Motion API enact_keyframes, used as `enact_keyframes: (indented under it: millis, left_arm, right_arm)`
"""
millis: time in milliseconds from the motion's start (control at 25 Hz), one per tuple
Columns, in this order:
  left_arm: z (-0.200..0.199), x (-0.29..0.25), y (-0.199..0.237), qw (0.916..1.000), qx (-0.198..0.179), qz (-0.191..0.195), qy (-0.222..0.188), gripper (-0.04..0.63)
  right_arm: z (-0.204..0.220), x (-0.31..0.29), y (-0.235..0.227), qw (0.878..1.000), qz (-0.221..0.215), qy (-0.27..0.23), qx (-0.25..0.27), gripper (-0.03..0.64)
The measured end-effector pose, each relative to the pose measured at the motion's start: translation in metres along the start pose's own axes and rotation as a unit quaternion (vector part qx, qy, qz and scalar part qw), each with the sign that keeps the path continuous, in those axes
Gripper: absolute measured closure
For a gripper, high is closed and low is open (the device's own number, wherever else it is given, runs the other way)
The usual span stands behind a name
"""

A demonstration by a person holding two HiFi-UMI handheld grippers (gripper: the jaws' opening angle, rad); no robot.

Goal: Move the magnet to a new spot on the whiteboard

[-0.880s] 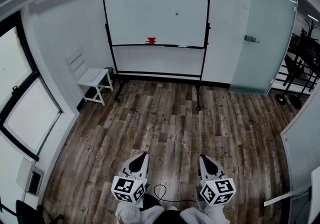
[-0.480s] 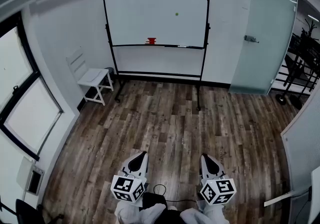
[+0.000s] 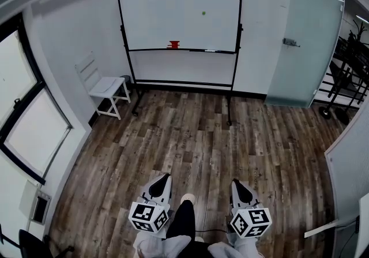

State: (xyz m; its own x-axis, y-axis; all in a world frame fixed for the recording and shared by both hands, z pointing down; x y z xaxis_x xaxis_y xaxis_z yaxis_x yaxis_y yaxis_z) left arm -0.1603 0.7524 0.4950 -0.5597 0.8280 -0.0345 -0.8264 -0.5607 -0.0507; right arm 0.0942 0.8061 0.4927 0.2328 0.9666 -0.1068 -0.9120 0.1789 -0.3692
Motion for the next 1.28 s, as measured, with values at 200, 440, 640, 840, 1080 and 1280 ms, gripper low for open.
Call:
enact_keyframes:
  millis: [200, 440, 640, 840, 1080, 1280]
  left_arm:
    - [0.003, -0.025, 0.011, 1.0000, 0.004, -0.002, 0.003, 0.583]
    - [-0.001, -0.066, 0.019, 1.0000, 0.007, 0.004, 0.003, 0.520]
    - [-0.008, -0.102, 0.038, 0.9999, 0.012, -0.004, -0.002, 0.422]
    - [-0.012, -0.137, 0.056, 0.9999, 0.011, -0.007, -0.004, 0.413]
    - [-0.015, -0.178, 0.086, 0.9999, 0.013, -0.009, 0.000, 0.407]
    - [-0.020, -0.212, 0.109, 0.9999, 0.012, -0.009, -0.001, 0.400]
  right_arm:
    - [-0.004, -0.020, -0.008, 1.000, -0.002, 0.002, -0.001, 0.589]
    - [-0.018, -0.051, -0.020, 1.000, -0.004, 0.002, 0.002, 0.589]
    - [-0.031, -0.085, -0.034, 1.000, -0.003, 0.000, 0.002, 0.589]
    - [-0.046, -0.124, -0.043, 1.000, -0.007, 0.000, 0.004, 0.589]
    - [-0.058, -0.173, -0.049, 1.000, -0.007, 0.004, 0.005, 0.589]
    - [-0.070, -0.208, -0.057, 1.000, -0.002, 0.003, 0.004, 0.589]
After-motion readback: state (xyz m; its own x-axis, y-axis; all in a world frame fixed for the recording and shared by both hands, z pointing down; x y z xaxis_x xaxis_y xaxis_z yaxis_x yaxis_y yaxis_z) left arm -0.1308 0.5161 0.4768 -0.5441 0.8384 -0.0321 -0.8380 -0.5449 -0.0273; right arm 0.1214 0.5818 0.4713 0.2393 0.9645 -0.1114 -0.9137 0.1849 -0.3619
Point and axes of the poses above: the fingertips, and each gripper's own axes: x backward along the fingers, y to its left, z out of its underside, the point moved 5 cm from there along x, backward along the fingers, and after that the axes turned 10 degrees about -x, right-handed, at the moved point
